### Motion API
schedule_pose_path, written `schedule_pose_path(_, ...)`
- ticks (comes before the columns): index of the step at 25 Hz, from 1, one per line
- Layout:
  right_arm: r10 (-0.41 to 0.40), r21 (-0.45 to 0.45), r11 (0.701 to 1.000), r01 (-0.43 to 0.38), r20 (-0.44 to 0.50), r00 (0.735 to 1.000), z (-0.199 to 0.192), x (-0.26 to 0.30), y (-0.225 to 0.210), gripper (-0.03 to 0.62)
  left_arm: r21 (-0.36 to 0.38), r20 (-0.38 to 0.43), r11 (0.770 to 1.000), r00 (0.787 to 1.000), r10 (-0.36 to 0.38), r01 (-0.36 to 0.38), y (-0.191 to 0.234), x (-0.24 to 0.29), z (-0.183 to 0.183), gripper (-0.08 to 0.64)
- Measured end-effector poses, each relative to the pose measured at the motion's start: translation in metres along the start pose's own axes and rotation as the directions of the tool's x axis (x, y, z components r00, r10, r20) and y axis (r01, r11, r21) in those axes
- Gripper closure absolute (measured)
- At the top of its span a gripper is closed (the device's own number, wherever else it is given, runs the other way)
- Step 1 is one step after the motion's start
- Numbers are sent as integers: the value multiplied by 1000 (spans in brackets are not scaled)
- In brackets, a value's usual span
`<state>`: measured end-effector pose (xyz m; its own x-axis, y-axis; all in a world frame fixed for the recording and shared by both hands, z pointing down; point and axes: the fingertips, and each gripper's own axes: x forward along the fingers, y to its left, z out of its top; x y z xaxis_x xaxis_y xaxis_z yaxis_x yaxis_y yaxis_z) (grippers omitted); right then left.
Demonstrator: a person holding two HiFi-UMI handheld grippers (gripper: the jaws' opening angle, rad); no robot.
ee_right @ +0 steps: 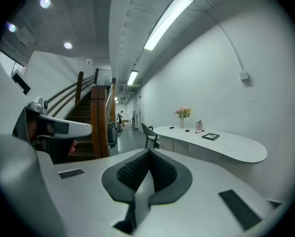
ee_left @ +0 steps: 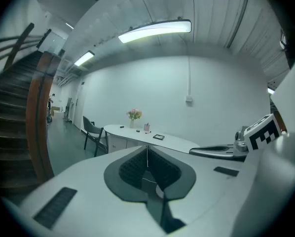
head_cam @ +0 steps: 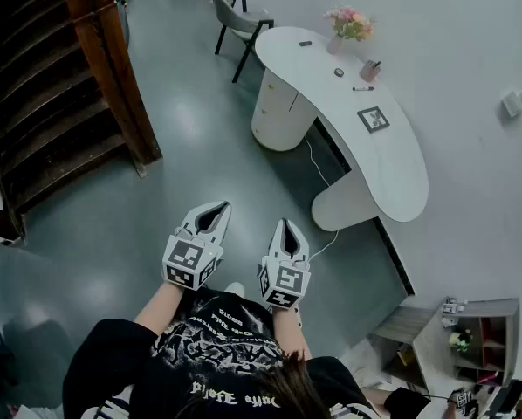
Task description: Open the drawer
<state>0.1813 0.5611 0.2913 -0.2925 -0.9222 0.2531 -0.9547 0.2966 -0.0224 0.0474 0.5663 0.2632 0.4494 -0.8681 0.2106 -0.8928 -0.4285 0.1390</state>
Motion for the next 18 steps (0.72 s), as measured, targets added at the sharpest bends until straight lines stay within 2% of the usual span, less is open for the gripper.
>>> schedule_pose_path(6,4,7,1000,-4,2,1000,-2,-5,-11,568,-6,-2,1000,1000,9,-9,-14,1,-5,535)
schedule_pose_path(11,25,29,999,-25,-7,1000,-9,-6,-26,566,-24,4,999,999,45,-44,-22,7,-10,535)
schedule_pose_path(18,26,47,999,-26,-6,1000,-15,9,-36,566,-45,4,999,1000,25,-25,-20,28,-19,535)
